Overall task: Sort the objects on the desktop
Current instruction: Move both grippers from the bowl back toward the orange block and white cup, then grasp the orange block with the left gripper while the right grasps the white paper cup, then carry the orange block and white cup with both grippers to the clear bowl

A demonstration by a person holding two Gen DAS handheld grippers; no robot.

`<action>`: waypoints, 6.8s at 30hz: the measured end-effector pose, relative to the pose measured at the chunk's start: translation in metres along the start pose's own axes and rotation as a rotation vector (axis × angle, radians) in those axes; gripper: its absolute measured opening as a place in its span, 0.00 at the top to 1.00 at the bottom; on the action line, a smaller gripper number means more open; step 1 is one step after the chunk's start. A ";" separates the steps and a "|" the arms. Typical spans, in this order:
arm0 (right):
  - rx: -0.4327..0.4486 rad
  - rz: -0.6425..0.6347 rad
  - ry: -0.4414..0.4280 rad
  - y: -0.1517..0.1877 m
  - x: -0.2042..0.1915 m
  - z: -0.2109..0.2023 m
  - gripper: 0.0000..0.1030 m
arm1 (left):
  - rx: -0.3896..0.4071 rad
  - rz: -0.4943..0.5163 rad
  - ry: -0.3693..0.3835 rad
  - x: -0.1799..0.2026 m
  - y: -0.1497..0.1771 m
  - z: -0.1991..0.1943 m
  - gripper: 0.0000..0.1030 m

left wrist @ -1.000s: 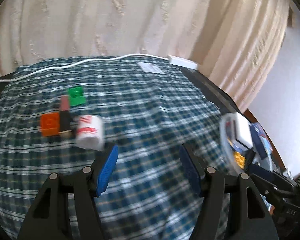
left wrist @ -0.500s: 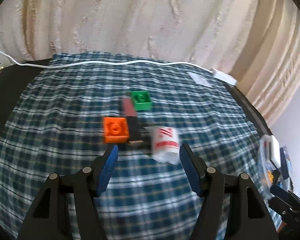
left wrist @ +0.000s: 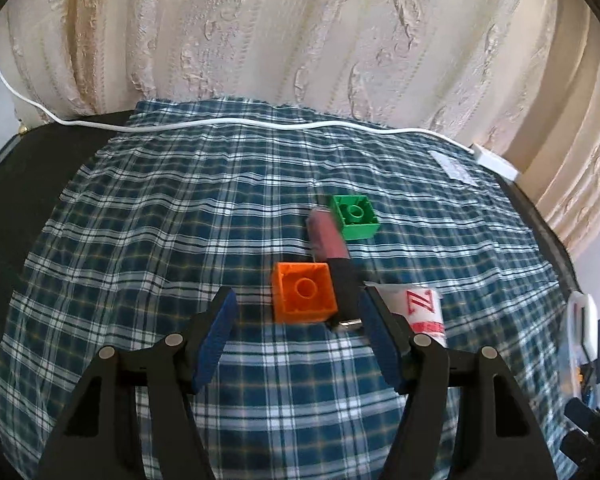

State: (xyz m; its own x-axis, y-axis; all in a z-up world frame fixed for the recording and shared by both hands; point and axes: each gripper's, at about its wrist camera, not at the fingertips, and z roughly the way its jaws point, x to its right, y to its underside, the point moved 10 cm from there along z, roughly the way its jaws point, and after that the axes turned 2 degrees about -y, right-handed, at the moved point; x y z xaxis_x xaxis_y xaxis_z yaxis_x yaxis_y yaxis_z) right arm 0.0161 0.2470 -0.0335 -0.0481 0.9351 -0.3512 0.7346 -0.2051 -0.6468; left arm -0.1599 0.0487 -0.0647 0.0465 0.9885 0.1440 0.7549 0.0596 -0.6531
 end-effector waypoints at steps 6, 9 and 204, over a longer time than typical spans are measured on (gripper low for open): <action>-0.012 -0.002 -0.005 0.000 -0.002 0.006 0.37 | -0.003 0.003 -0.015 -0.002 0.000 0.009 0.35; -0.017 -0.004 -0.005 -0.001 -0.003 0.008 0.37 | -0.004 -0.022 -0.029 -0.012 0.001 0.012 0.35; 0.237 0.266 0.314 0.020 0.196 -0.141 0.56 | -0.083 0.474 0.510 0.334 0.128 -0.086 0.64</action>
State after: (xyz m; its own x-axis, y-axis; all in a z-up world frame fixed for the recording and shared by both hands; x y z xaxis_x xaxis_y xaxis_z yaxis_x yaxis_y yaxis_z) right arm 0.1166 0.4672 -0.0199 0.3544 0.8758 -0.3276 0.5173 -0.4755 -0.7115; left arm 0.0087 0.3741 -0.0367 0.6689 0.7155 0.2016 0.6236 -0.3925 -0.6761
